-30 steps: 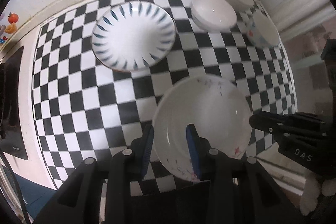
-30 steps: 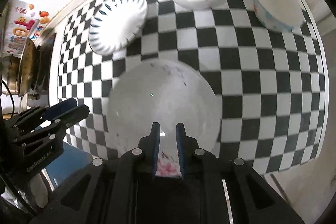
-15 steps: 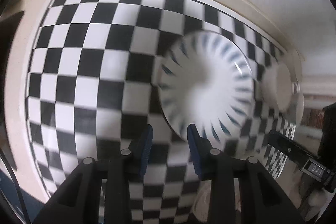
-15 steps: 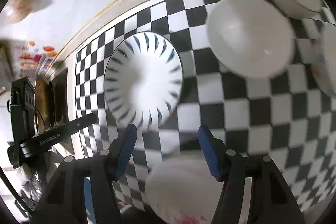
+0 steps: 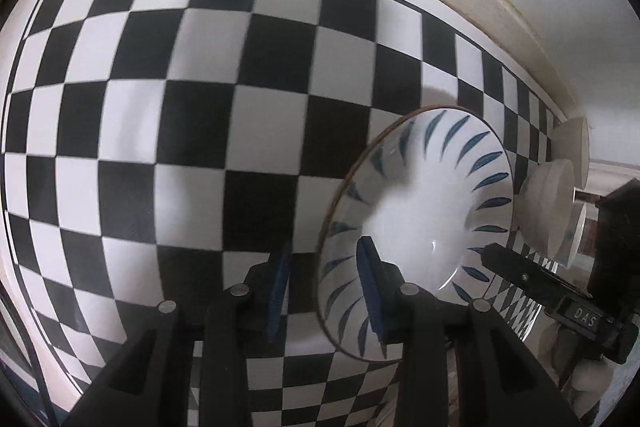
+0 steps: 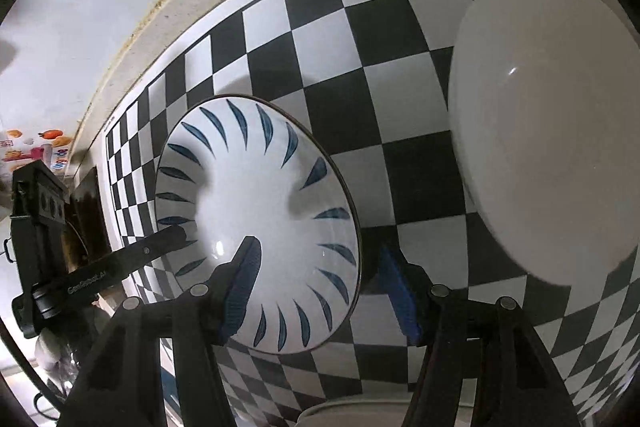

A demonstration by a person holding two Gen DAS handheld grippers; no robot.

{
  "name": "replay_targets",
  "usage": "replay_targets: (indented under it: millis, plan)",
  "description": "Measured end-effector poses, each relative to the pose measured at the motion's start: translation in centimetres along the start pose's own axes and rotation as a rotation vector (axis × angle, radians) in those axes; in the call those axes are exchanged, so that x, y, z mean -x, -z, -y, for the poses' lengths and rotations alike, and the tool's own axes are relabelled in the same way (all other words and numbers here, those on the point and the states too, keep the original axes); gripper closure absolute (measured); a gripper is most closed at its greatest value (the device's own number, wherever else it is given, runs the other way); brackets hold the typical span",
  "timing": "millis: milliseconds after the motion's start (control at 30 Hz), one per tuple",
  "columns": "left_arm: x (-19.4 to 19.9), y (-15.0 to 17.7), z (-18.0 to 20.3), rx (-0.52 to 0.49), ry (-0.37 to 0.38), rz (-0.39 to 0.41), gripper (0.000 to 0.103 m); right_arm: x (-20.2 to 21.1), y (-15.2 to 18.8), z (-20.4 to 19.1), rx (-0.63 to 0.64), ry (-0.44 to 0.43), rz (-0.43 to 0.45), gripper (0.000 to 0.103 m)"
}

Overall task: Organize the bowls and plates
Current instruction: 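Move both tools to the blue-striped plate and close them on its rim, then lift the blue-striped plate with both tools and carry it over the plate stack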

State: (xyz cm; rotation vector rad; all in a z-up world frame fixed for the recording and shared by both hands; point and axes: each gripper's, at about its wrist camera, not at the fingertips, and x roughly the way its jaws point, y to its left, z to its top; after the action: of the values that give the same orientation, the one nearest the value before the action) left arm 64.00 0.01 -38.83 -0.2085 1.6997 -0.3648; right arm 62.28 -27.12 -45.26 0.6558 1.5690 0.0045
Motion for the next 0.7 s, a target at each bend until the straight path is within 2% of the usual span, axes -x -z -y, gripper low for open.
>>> replay_targets:
  millis: [67, 167, 267, 300, 433, 700]
  plan:
    - [-0.2, -0.1, 0.5, -0.018, -0.003, -0.002, 0.072, -0.3, -0.1, 0.0, -0.001, -0.007, -0.002, 0.044]
    - [-0.8, -0.4, 1.0, -0.04, -0.005, -0.006, 0.075, -0.6, -0.1, 0.0, 0.003, -0.015, -0.012, 0.058]
    - [-0.9, -0.3, 1.6, -0.064, -0.043, 0.019, 0.079, -0.8, 0.0, 0.3, -0.007, 0.029, 0.006, 0.074]
    - [-0.9, -0.2, 1.7, -0.073, -0.054, 0.028, 0.08, -0.8, 0.0, 0.3, -0.005, 0.045, 0.011, 0.085]
    - [-1.1, 0.1, 2.0, -0.091, -0.059, 0.049, 0.082, -0.6, 0.4, 1.2, -0.012, 0.02, 0.026, 0.088]
    - [-0.2, 1.2, 2.0, -0.097, -0.057, 0.077, 0.082, 0.1, 1.6, 0.9, 0.028, 0.023, 0.045, 0.089]
